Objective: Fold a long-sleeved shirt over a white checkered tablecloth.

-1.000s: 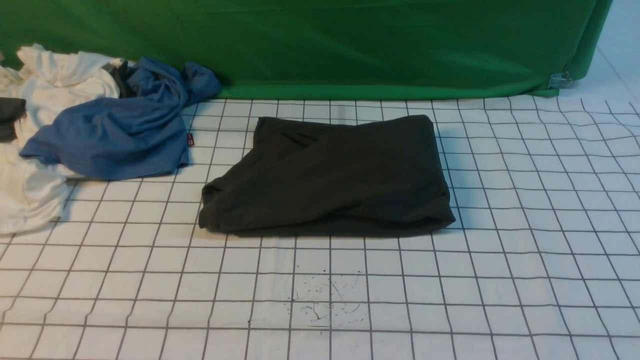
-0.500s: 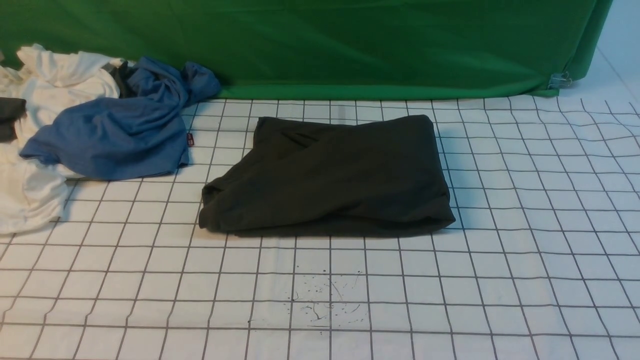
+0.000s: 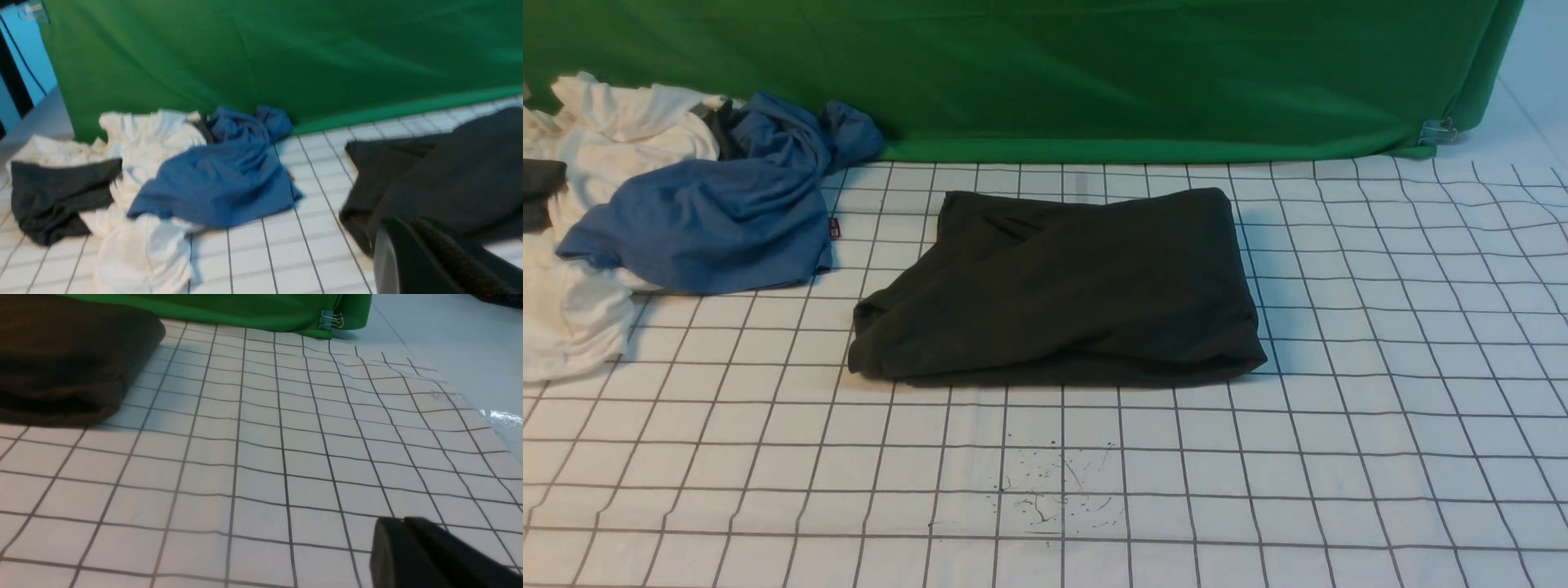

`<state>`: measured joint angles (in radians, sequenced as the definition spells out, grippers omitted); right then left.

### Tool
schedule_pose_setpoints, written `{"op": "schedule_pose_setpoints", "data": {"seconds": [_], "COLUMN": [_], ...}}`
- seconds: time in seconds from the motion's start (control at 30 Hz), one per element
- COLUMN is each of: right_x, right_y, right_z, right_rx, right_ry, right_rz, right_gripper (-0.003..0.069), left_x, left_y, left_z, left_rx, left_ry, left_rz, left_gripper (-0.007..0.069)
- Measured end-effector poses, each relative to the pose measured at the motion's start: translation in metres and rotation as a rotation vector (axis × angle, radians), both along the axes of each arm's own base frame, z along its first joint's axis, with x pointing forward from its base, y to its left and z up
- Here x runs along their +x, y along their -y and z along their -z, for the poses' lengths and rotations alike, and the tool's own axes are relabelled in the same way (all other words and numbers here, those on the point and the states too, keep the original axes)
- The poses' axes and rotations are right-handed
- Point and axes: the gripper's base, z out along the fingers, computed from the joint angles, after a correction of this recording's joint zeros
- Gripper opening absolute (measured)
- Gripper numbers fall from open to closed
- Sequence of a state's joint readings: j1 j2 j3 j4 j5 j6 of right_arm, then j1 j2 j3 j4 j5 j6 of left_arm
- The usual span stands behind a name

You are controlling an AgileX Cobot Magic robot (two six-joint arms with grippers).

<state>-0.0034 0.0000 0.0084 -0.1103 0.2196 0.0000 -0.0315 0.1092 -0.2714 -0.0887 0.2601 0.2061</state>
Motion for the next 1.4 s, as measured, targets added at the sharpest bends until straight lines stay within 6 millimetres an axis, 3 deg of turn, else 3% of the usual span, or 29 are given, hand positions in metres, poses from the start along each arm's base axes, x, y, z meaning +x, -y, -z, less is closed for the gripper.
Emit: {"op": "schedule_pose_setpoints", "data": {"seconds": [0.17,0.33,0.73,1.4], "right_x": [0.000,0.000,0.000,0.000], "right_y": [0.000,0.000,0.000,0.000], "right_z": [0.000,0.000,0.000,0.000], "right_rx": [0.000,0.000,0.000,0.000], "right_ry": [0.000,0.000,0.001,0.000], "right_rz": [0.000,0.000,0.000,0.000], "right_gripper": [0.0085,0.0100,0.0126,0.0176], "left_x": [0.011,0.012,0.004,0.004], "left_y": [-0.002,-0.003,-0.007,-0.008], "left_z": [0.042,0.067,0.084,0.084], "left_rx": [0.065,-0.004,-0.130,-0.088], "left_ry": [0.108,0.017,-0.131,-0.137], "left_rz": [-0.028,-0.044,-0.135,-0.144], "left_gripper": [-0.0030,-0.0030,-0.0030,-0.0030]}}
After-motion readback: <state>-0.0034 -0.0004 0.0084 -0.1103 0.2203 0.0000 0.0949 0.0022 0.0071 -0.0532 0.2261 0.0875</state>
